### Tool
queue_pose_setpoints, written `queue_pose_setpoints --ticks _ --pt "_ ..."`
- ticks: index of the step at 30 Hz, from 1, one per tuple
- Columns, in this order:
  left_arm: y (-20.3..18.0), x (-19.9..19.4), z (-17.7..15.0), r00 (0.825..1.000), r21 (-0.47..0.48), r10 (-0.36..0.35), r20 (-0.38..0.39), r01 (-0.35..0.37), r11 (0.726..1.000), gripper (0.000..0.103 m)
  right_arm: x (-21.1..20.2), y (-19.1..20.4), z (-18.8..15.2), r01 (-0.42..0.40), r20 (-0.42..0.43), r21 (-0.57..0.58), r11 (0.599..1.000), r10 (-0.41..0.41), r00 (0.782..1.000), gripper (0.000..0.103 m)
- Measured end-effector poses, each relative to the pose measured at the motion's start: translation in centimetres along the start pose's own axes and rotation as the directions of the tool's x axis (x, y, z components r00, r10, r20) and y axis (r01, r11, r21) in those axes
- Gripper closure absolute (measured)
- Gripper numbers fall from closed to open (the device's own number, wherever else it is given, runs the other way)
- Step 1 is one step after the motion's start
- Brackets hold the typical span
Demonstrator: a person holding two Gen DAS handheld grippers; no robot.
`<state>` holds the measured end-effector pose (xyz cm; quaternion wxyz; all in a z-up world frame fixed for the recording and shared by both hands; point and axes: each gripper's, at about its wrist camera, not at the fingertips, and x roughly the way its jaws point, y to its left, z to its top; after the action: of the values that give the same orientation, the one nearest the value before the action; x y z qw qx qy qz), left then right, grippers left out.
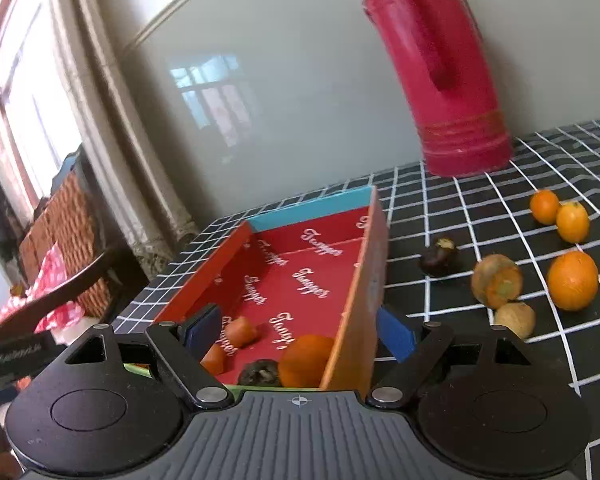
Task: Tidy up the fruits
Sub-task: 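Lower the dark fruit into the red box and open the right gripper, then move the left gripper toward the small tan fruit beside the box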
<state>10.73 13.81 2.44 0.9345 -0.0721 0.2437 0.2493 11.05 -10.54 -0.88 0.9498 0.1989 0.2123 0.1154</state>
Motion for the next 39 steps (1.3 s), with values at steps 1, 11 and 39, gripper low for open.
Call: queue_pose_setpoints --ticks 1,11,39 --pt "0.0 -0.1 0.0 1.0 0.003 -0.002 0.002 0.002 1.0 0.012 0.0 0.3 -0.1 -0.005 0.001 -0.014 1.0 0.005 1.0 0.019" --pt "-1.5 -0.7 -0.2 1.0 0.033 -0.012 0.02 0.011 0.999 0.012 0.2 2.1 -1.2 -0.017 -0.006 -0.101 0.995 0.017 1.0 0.012" --pt "-18.1 -11.1 -8.5 0.834 0.452 -0.548 0.067 0.464 0.762 0.009 -15.0 -11.4 2.1 0.822 0.269 0.087 0.563 -0.808 0.525 0.0"
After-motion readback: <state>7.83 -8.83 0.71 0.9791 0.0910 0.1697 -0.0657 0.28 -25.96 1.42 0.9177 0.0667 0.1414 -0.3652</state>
